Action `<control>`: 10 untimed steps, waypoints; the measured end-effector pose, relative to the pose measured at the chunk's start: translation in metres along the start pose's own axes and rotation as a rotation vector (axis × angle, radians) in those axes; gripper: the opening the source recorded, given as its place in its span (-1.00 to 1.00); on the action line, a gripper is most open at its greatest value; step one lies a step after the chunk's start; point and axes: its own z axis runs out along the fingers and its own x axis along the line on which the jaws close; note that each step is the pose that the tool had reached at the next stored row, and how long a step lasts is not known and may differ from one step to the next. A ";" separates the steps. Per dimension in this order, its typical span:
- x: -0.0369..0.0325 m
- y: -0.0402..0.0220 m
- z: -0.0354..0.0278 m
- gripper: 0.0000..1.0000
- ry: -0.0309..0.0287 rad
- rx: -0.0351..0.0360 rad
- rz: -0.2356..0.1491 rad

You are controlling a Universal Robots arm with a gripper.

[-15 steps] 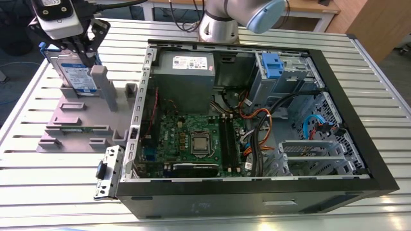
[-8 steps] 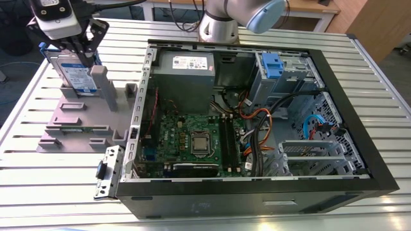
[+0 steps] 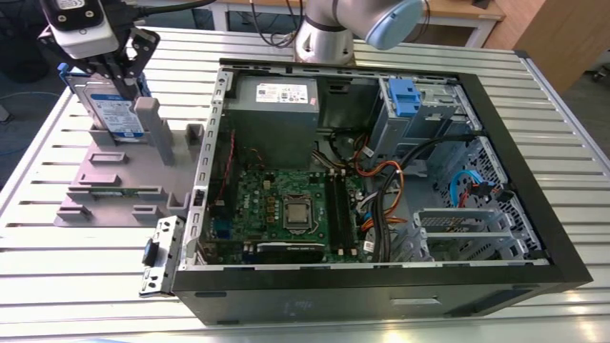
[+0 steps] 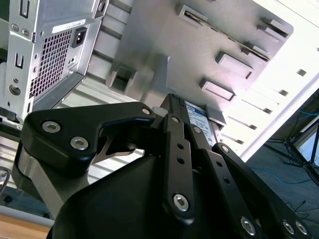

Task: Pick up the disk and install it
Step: 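Reach for the disk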

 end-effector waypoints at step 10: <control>0.0027 -0.0002 0.0002 -0.79 0.0000 0.0000 0.000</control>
